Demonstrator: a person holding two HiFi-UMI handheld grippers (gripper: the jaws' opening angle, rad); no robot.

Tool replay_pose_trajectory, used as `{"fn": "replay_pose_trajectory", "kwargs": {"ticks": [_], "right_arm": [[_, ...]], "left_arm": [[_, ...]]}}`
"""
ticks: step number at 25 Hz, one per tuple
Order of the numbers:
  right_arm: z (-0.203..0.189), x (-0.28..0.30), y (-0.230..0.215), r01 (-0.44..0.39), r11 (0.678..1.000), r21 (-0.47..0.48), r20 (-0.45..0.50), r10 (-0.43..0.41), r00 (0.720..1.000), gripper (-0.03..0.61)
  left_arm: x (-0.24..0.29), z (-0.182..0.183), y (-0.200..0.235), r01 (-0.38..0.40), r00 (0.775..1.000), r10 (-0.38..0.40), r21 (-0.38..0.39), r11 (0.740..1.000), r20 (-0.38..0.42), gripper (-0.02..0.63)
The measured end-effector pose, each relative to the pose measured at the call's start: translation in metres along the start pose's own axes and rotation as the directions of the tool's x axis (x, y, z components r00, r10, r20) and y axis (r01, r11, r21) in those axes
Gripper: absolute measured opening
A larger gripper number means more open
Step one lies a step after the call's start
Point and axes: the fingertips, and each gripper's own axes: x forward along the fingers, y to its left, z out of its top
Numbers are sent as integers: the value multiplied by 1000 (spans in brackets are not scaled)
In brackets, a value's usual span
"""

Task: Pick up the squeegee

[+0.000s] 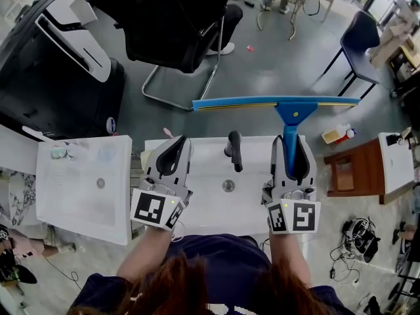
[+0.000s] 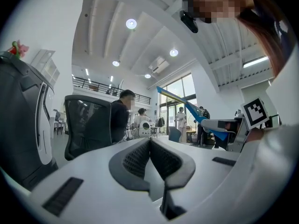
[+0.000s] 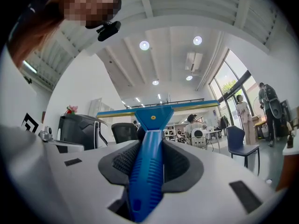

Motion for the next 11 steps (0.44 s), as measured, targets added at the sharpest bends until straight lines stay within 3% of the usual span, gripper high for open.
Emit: {"fn": "replay_pose_trajectory", "kwargs": {"ticks": [11], "right_arm": [[8,-8,0,1,1000,8,13,-1,1000,158]], "left_arm": [[-3,6,-3,-18,1000,17,3,1000,8,20]]}}
